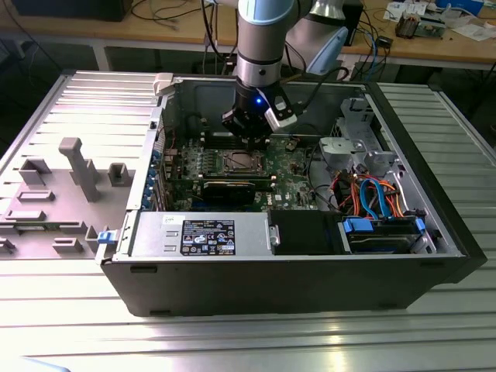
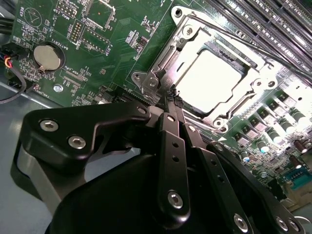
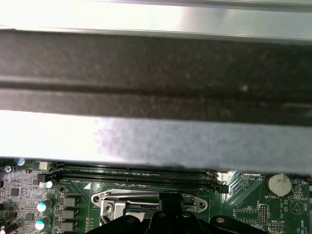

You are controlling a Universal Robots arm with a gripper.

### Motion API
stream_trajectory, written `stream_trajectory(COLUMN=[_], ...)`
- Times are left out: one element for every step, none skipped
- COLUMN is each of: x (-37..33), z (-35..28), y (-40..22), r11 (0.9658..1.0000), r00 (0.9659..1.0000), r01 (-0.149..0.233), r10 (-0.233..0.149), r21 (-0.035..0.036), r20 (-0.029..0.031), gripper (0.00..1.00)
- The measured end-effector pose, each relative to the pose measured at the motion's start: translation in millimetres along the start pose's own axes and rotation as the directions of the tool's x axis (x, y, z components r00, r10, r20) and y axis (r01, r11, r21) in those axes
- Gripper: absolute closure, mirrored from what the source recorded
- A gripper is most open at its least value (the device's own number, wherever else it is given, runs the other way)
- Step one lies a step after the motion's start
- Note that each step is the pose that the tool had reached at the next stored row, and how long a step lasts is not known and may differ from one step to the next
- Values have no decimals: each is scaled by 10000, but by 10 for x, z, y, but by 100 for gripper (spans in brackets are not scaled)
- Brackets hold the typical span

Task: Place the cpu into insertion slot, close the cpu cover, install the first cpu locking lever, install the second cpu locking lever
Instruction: 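Install the second cpu locking lever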

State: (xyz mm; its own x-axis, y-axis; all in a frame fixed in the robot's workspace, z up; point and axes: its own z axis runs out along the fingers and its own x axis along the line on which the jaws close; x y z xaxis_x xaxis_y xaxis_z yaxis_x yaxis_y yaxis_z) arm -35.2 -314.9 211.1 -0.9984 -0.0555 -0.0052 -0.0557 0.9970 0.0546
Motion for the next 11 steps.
stream_trajectory(x=[0, 0, 0, 0, 0, 1, 1, 1, 2, 1, 1], z=[-1, -2, -3, -3, -3, -4, -3, -3, -8, -27, -40], y=[0, 0, -4, -8, -12, -20, -22, -22, -23, -22, -21], r11=[10000, 10000, 10000, 10000, 10000, 10000, 10000, 10000, 10000, 10000, 10000], r00=[10000, 10000, 10000, 10000, 10000, 10000, 10000, 10000, 10000, 10000, 10000], r01=[0, 0, 0, 1, 2, 0, -2, -2, 0, 0, 0], r10=[0, 0, 0, -1, -2, 0, 2, 2, 0, 0, 0], r21=[0, 0, 2, 1, 0, 1, -1, -1, 2, 4, 5], r20=[0, 0, -1, -1, 0, -1, 1, 1, -1, -1, -2], gripper=[89, 89, 89, 89, 89, 89, 89, 89, 89, 89, 89])
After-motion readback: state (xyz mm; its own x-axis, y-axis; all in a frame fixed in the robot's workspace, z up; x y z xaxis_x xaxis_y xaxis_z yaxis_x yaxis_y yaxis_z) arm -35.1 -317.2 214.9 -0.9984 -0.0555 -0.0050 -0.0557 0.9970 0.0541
